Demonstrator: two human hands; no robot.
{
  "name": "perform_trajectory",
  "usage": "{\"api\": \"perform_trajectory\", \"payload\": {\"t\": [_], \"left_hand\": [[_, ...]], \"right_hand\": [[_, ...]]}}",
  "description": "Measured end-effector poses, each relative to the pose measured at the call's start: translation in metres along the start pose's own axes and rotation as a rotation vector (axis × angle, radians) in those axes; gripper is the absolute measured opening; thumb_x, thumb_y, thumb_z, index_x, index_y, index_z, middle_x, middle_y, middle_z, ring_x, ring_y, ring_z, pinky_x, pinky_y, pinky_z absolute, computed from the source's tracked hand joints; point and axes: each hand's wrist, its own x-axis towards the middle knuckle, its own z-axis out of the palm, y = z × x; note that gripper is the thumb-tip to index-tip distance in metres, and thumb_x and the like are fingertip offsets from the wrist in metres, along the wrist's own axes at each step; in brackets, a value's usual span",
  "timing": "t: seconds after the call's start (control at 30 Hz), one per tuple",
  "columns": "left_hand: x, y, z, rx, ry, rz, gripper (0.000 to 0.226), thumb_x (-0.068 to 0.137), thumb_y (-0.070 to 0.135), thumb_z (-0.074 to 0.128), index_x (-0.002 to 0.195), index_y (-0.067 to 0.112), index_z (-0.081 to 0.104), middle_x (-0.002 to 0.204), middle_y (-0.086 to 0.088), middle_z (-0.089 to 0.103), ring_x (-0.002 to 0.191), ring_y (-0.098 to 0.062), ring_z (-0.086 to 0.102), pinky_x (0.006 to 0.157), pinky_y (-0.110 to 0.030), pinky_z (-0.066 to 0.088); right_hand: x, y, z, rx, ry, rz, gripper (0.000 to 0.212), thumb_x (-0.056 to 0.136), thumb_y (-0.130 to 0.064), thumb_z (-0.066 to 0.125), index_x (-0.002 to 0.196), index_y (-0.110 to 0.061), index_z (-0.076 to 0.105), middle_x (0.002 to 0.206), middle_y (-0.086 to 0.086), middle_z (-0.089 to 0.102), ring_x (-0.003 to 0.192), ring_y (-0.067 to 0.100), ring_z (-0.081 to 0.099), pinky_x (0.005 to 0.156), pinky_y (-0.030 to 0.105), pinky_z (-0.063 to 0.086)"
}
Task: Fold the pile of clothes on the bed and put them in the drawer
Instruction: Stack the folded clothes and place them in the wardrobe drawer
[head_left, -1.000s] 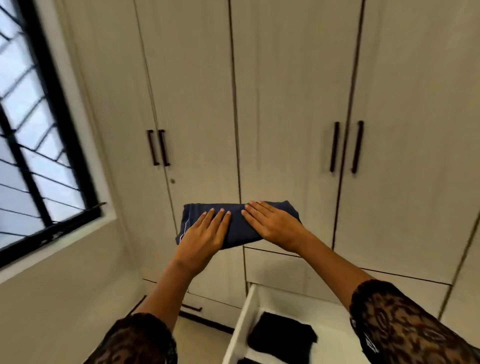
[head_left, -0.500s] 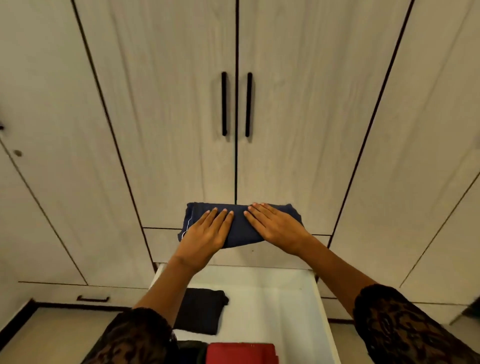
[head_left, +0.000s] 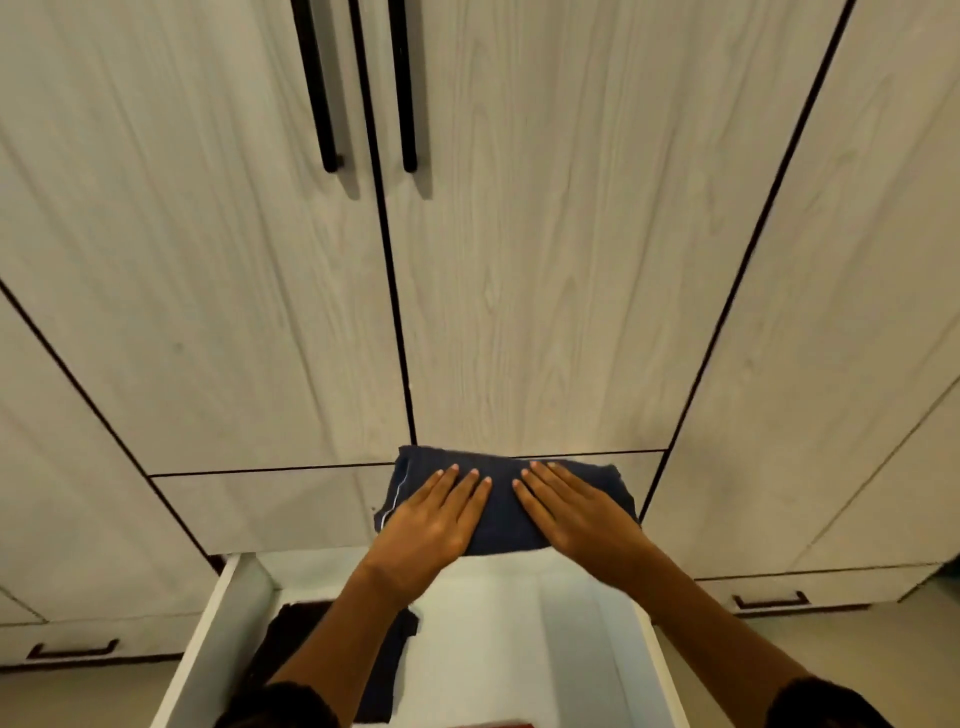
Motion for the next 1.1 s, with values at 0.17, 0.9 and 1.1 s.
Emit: {"api": "perform_trajectory", "payload": {"t": [0.17, 0.9, 1.1], "left_hand": [[-0.024, 0.025, 0.093, -0.031, -0.078, -0.005, 0.095, 0.033, 0.013, 0.093, 0.12, 0.002, 0.057, 0.111, -0.014, 0.068, 0.099, -0.029, 0.067, 0.081, -0.037, 0.056], [-0.165, 0.112, 0.417, -0.032, -0.458, -0.224, 0.117, 0.035, 0.016, 0.094, 0.135, 0.007, 0.035, 0.129, -0.012, 0.058, 0.113, -0.033, 0.059, 0.085, -0.046, 0.05], [-0.18, 0.125, 0.424, -0.087, -0.608, -0.3, 0.144, 0.031, 0.01, 0.093, 0.149, 0.007, 0.012, 0.14, -0.014, 0.046, 0.124, -0.036, 0.048, 0.094, -0.047, 0.042]], "right_hand": [[-0.032, -0.03, 0.095, -0.027, -0.059, -0.061, 0.064, 0.053, -0.026, 0.089, 0.111, -0.006, 0.069, 0.109, 0.013, 0.069, 0.103, 0.027, 0.066, 0.095, 0.035, 0.046], [-0.12, -0.204, 0.383, 0.122, -0.476, 0.268, 0.093, 0.058, -0.016, 0.086, 0.139, -0.006, 0.042, 0.138, 0.025, 0.046, 0.127, 0.05, 0.04, 0.104, 0.064, 0.021], [-0.139, -0.232, 0.39, 0.374, -0.663, 0.441, 0.119, 0.051, -0.017, 0.091, 0.146, -0.012, 0.019, 0.153, 0.018, 0.021, 0.139, 0.04, 0.012, 0.1, 0.069, 0.021]]}}
